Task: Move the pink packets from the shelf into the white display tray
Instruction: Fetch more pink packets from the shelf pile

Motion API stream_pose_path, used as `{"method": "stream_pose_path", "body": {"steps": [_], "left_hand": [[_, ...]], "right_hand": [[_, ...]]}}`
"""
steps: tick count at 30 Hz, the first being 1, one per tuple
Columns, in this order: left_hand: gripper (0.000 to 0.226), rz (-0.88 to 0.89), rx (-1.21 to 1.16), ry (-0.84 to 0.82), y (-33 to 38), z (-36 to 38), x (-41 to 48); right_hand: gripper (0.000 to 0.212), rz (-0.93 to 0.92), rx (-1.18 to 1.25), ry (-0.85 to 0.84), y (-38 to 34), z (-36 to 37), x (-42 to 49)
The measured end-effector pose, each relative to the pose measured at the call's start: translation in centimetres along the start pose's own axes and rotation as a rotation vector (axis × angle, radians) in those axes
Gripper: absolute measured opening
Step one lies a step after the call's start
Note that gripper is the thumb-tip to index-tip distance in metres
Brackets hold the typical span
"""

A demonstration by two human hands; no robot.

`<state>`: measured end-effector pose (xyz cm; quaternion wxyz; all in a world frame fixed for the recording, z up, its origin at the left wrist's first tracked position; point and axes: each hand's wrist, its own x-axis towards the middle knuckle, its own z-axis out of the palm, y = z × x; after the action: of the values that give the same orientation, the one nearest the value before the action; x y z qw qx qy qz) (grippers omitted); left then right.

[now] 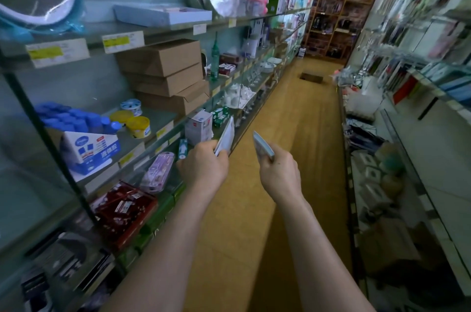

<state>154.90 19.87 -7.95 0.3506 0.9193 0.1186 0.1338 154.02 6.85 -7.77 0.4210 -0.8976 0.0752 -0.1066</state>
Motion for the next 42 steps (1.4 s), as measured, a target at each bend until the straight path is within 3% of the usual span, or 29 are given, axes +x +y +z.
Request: {"method": "stream_pose_path", "body": {"steps": [22, 33, 42], "left_hand": [[0.027, -0.126, 0.036, 0.166, 16.3, 14.8, 9.5], [0.017, -0.244, 0.057, 0.22, 14.5, 16.5, 15.5], [0.02, -0.239, -0.025, 0.269, 14.2, 16.7, 26.3]], "right_hand": [[0.028, -0.173, 0.097, -0.16, 9.0, -8.8, 21.7], [0.031, -0.239, 0.163, -0.249, 9.1, -3.2, 28.6], [0.029, -0.314, 0.178, -0.256, 4.7, 0.8, 38.2]]}}
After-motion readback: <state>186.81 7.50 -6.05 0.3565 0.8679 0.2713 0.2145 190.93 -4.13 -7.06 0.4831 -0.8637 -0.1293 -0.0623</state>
